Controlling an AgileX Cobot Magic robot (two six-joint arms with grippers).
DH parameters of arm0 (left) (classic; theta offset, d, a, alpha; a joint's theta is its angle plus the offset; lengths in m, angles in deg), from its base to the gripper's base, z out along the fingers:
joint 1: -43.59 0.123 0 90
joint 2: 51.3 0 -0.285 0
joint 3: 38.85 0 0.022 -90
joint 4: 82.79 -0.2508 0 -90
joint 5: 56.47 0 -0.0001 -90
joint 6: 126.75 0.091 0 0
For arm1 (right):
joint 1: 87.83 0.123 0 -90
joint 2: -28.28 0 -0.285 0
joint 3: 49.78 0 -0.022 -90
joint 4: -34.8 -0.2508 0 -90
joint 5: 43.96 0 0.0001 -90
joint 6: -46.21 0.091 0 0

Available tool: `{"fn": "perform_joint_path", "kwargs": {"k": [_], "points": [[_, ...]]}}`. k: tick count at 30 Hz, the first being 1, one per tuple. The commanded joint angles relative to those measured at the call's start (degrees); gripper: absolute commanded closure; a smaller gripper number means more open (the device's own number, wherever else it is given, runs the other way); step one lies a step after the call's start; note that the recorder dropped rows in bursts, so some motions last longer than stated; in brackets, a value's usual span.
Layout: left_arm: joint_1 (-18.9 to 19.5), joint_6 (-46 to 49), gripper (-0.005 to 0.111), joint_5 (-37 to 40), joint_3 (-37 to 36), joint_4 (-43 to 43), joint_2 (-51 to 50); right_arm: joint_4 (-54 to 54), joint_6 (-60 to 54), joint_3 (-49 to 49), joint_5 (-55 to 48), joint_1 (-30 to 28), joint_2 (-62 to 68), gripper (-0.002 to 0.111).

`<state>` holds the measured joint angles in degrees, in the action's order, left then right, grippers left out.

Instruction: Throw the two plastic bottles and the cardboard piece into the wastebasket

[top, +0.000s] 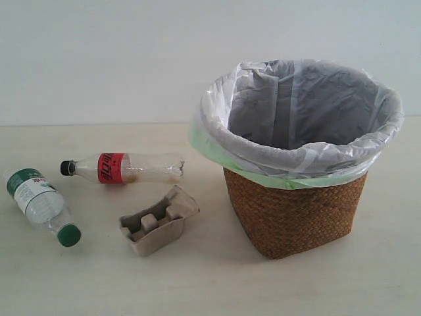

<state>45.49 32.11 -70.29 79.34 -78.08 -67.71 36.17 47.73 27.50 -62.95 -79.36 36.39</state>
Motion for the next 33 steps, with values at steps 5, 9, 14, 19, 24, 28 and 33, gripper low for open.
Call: {"fn": "perform_joint_path", "kwargs": {"k": [5, 9, 14, 19, 24, 28, 33], "points": [[0.16, 0.58, 0.092, 19.77, 21.78, -0.15, -20.31, 0.46, -0.2, -0.06, 0.54, 0.08, -0.32, 0.106], [0.16, 0.74, 0.052, 27.84, 29.43, -0.15, -31.16, 0.46, -0.2, -0.06, 0.54, 0.08, -0.32, 0.106], [0.16, 6.15, -0.003, 40.73, 35.68, 1.01, -44.56, 0.46, -0.2, -0.06, 0.54, 0.08, -0.32, 0.106], [0.16, 9.41, -0.003, 44.71, 36.09, 2.47, -55.4, 0.46, -0.2, -0.06, 0.54, 0.08, -0.32, 0.106], [0.16, 9.41, -0.003, 43.8, 36.09, 5.35, -65.41, 0.46, -0.2, -0.06, 0.54, 0.08, -0.32, 0.106], [0.16, 10.41, -0.003, 41.76, 35.99, 5.14, -71.89, 0.46, -0.2, -0.06, 0.54, 0.08, -0.32, 0.106], [0.16, 10.41, -0.003, 39.46, 35.87, 7.54, -79.86, 0.46, -0.2, -0.06, 0.54, 0.08, -0.32, 0.106]]}}
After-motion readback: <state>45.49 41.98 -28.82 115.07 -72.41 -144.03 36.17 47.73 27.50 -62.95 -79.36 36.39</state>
